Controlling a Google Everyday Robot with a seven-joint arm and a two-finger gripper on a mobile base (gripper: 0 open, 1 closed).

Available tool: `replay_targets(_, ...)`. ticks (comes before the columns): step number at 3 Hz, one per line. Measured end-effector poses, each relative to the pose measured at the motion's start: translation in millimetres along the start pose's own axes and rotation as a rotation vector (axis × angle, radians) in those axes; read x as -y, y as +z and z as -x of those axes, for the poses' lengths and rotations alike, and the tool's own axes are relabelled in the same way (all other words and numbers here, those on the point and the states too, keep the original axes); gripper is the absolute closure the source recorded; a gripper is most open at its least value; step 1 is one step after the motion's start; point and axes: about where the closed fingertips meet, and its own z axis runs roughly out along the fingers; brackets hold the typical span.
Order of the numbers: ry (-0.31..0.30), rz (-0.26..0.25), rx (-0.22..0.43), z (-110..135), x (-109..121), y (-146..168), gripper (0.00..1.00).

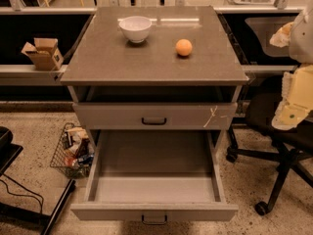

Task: Close middle drawer

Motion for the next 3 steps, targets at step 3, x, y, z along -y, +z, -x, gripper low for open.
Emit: replay_targets(3, 0.024, -0.036, 0.09, -29, -50, 53, 0.0)
